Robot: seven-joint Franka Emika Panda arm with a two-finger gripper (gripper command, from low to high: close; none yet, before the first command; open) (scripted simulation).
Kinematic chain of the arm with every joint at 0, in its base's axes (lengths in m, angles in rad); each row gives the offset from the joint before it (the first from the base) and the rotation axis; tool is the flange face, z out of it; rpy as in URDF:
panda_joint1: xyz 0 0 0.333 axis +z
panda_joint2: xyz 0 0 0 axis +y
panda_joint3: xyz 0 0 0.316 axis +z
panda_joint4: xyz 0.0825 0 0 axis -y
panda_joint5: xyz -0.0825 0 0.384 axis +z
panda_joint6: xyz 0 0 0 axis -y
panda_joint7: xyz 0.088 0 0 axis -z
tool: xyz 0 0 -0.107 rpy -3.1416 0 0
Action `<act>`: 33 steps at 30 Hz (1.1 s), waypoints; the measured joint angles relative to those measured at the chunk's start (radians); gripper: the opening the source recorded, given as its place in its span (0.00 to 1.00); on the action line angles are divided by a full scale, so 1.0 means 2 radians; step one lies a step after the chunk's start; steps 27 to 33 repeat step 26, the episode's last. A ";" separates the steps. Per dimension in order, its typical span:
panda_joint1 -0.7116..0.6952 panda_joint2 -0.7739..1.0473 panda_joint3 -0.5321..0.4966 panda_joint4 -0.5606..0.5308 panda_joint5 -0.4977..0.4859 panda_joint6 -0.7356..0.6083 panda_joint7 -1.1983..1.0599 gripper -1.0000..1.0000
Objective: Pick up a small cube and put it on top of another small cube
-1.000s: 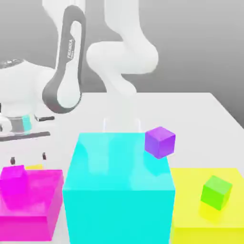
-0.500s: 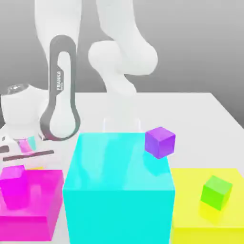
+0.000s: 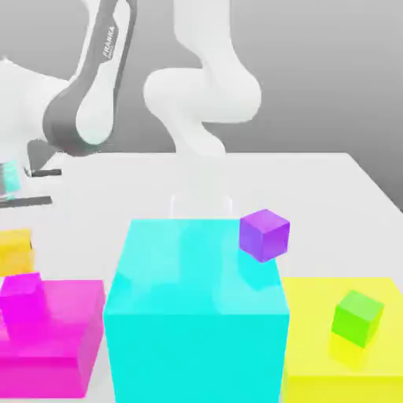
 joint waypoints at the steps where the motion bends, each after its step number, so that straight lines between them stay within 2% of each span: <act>1: 0.018 -0.005 0.011 0.009 -0.002 -0.005 0.020 0.00; 6: 0.103 -0.024 0.074 0.045 -0.007 -0.030 0.110 0.00; 16: 0.274 -0.024 0.208 0.071 0.011 -0.079 0.223 0.00; 19: 0.302 0.003 0.219 0.052 0.028 -0.087 0.200 0.00; 22: 0.303 0.050 0.220 0.035 0.029 -0.038 0.194 0.00; 23: 0.303 0.064 0.219 0.031 0.029 -0.021 0.194 1.00; 33: 0.303 0.064 0.219 0.031 0.029 -0.021 0.194 1.00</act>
